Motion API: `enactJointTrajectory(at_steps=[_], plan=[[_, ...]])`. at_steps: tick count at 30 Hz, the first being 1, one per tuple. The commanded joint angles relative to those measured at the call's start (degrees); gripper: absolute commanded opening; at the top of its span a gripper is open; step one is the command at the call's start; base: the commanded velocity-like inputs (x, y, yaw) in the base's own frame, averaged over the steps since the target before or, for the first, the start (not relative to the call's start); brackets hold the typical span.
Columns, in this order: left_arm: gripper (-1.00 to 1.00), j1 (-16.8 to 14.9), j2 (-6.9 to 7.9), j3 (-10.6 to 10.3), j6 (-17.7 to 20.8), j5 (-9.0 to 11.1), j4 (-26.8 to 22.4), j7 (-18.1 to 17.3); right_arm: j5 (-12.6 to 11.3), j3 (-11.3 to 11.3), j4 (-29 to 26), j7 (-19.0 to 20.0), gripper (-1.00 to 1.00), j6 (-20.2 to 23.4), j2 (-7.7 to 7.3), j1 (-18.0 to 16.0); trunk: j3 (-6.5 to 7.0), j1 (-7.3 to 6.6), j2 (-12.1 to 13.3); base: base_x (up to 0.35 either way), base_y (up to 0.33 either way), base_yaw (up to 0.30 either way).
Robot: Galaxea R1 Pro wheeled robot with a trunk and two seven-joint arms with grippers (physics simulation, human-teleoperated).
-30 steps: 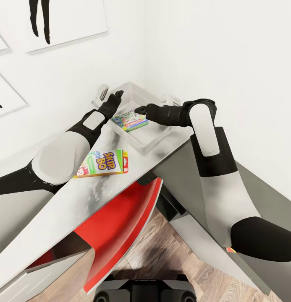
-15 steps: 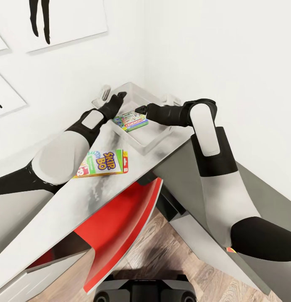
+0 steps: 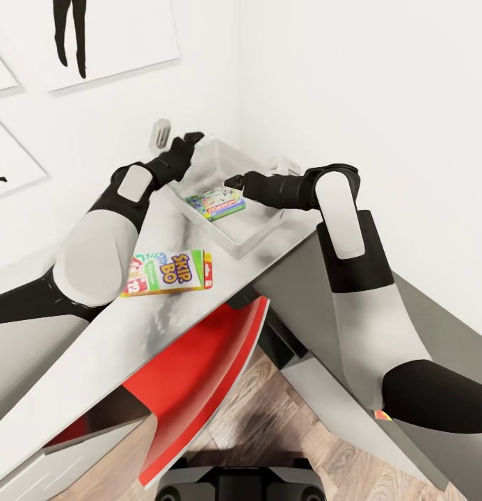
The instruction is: Put all the toys in the child's room - the three board games (two on the bed and one on the table), the two jigsaw puzzles on the table, and the tennis ball on the table - inside the toy box on the table in the child's room.
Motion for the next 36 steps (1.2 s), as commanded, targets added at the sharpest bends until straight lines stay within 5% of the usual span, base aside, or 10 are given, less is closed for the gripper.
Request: enactJointTrajectory(at_steps=[1,26,36], plan=[[1.0,-0.05,-0.05,0.36,0.97,0.28,-0.88,-0.2,-0.54,0.01,-0.03,-0.6,1.0,0.12,0.01,-0.05,0.01,0.04,-0.09,0.0,0.0,0.0],[1.0,0.01,-0.05,0.31,5.28,0.26,-4.81,-0.6,-0.43,-0.17,0.0,-0.6,1.0,0.12,0.01,-0.05,2.33,0.04,-0.09,0.0,0.0,0.0],[1.0,0.34,-0.05,0.38,12.99,0.25,-9.75,-0.6,-0.3,-0.26,0.12,-0.6,1.0,0.12,0.01,-0.05,3.27,0.04,-0.09,0.0,0.0,0.0]])
